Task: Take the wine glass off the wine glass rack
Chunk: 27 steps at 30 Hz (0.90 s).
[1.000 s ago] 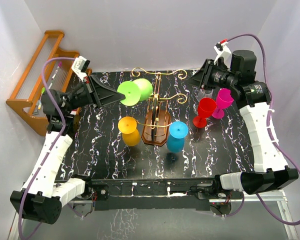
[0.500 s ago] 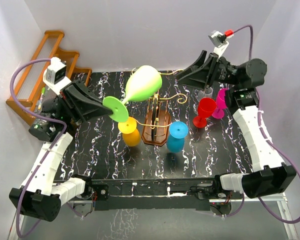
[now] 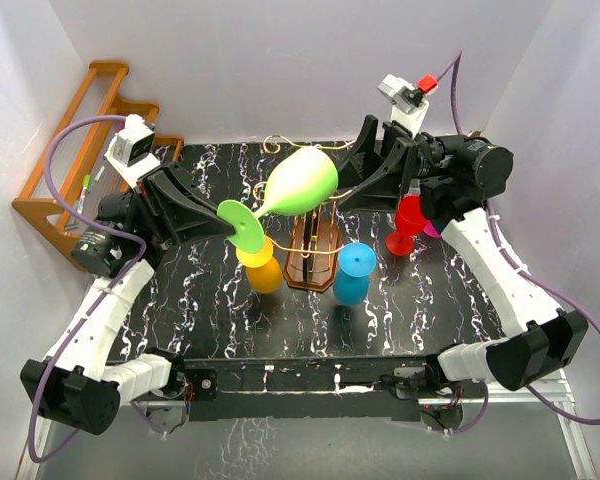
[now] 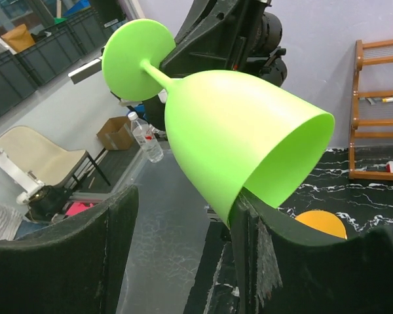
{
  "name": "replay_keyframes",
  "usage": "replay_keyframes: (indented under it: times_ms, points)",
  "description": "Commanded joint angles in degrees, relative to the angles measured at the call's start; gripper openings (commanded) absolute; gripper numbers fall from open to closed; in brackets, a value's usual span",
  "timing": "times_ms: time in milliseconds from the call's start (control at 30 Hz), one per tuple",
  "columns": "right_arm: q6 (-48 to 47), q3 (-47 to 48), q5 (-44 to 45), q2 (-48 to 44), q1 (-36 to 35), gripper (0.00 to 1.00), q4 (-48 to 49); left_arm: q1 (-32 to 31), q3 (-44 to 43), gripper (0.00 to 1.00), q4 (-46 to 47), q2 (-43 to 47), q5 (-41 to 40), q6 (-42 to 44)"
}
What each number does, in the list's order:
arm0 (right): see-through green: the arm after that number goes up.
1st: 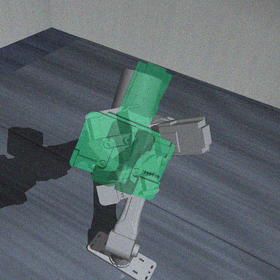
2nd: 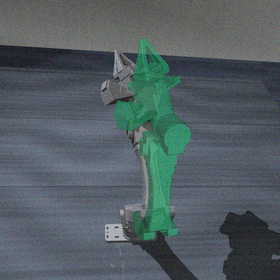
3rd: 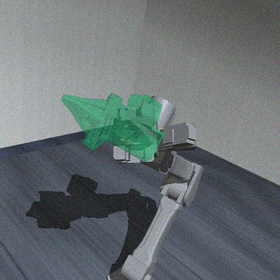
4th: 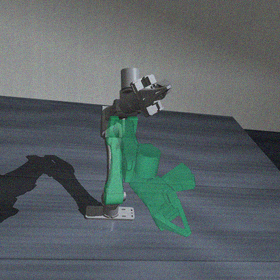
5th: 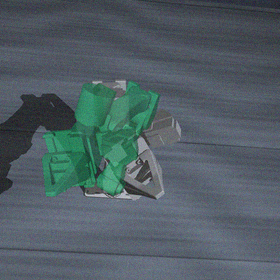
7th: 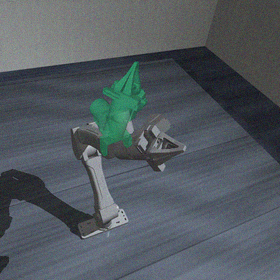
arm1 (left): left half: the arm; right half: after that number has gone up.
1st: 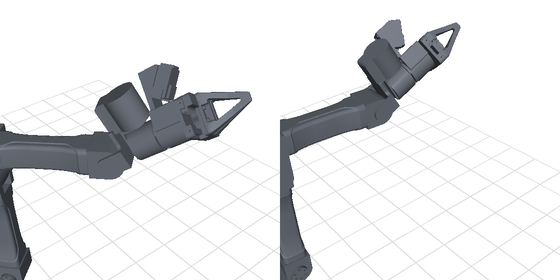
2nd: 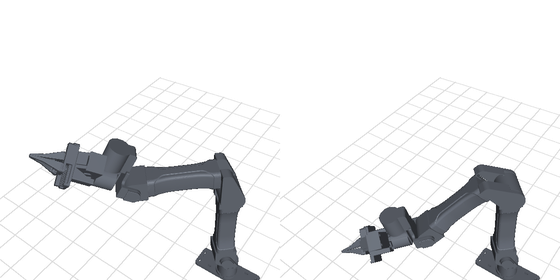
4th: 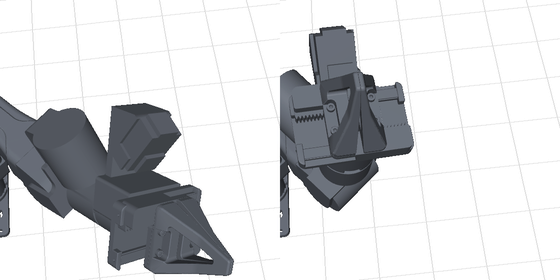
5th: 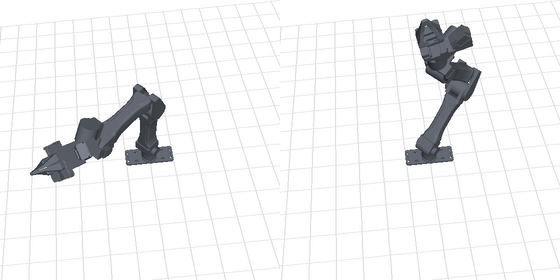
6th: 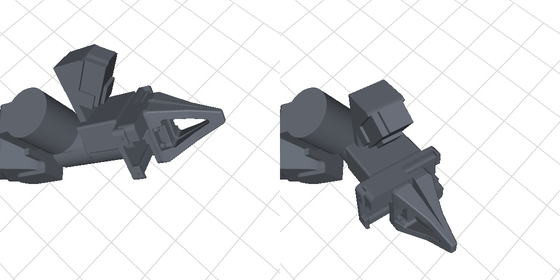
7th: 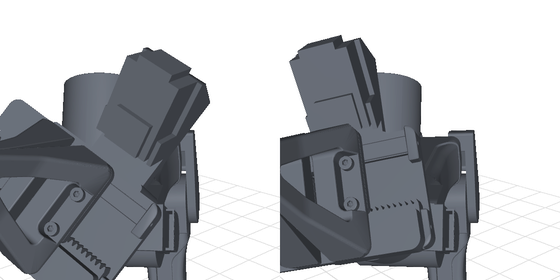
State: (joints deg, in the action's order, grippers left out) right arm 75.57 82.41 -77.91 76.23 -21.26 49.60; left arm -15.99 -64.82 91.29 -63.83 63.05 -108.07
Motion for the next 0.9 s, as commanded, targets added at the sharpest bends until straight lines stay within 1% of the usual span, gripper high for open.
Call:
replay_keyframes:
  times_ms: [0, 67, 133, 167, 200, 233, 267, 300, 333, 400, 467, 500, 533, 567, 633, 667, 767, 867]
  points:
    - [-4.58, 2.46, 2.02, -0.70, -2.81, 0.59, -1.99, -0.35, -0.40, 0.00, 11.72, 0.76, -1.00, 0.35]
    - [-5.45, 2.49, 2.43, -0.27, -3.88, 0.59, -2.56, -0.40, -0.23, 0.00, 11.72, 0.86, -1.16, 0.56]
    - [-5.55, 2.28, 2.77, 0.24, -4.68, 0.55, -2.35, -0.36, 0.01, 0.00, 11.72, 0.90, -1.17, 0.52]
    - [-5.54, 2.17, 2.83, 0.40, -4.96, 0.49, -1.99, -0.36, 0.11, 0.00, 11.72, 0.96, -1.22, 0.50]
    - [-5.46, 2.00, 2.89, 0.47, -5.28, 0.38, -1.66, -0.36, 0.48, 0.00, 11.72, 0.99, -1.25, 0.50]
    - [-5.36, 1.83, 2.86, 0.43, -5.43, 0.31, -1.36, -0.38, 0.73, 0.00, 11.72, 1.12, -1.26, 0.55]
    - [-5.33, 1.64, 2.73, 0.37, -5.46, 0.18, -0.97, -0.38, 1.01, 0.00, 11.66, 1.18, -1.30, 0.53]
    - [-5.19, 1.44, 2.63, 0.19, -5.45, 0.10, -0.59, -0.38, 1.27, 0.00, 11.59, 1.28, -1.19, 0.42]
    - [-5.22, 1.22, 2.61, -0.07, -5.48, 0.08, -0.49, -0.41, 1.58, 0.02, 11.32, 1.38, -1.07, 0.35]
    - [-5.35, 0.81, 2.24, -0.55, -5.48, 0.08, -0.29, -0.36, 2.54, 0.24, 10.85, 1.72, -0.77, 0.71]
    - [-5.49, 0.38, 1.82, -1.20, -5.45, 0.08, 0.00, -0.37, 4.00, 0.53, 10.88, 2.34, -0.12, 1.25]
    - [-5.64, 0.18, 1.58, -1.51, -5.46, 0.08, -0.03, -0.36, 4.99, 0.65, 10.89, 2.63, 0.07, 1.57]
    - [-5.73, -0.02, 1.35, -1.90, -5.45, 0.08, -0.08, -0.36, 6.03, 0.72, 10.97, 3.10, 0.16, 2.11]
    - [-5.98, -0.18, 1.20, -2.28, -5.45, 0.08, -0.12, -0.36, 7.15, 0.76, 10.78, 3.68, 0.15, 2.81]
    - [-7.33, -0.49, 1.41, -3.15, -5.42, 0.08, -1.55, -0.37, 9.36, 0.80, 9.66, 5.00, 0.68, 5.07]
    - [-9.50, -0.33, 1.88, -3.58, -5.46, 0.08, -3.33, -0.36, 10.42, 0.83, 8.84, 6.09, 0.87, 6.34]
    - [-18.51, 1.62, 4.51, -4.75, -5.45, 0.08, -13.64, -0.37, 13.08, 0.88, 4.39, 8.59, 1.67, 10.86]
    - [-26.38, 4.23, 10.67, -6.10, -5.35, 0.08, -23.29, -0.37, 14.70, 0.89, -2.80, 10.75, 2.58, 16.41]
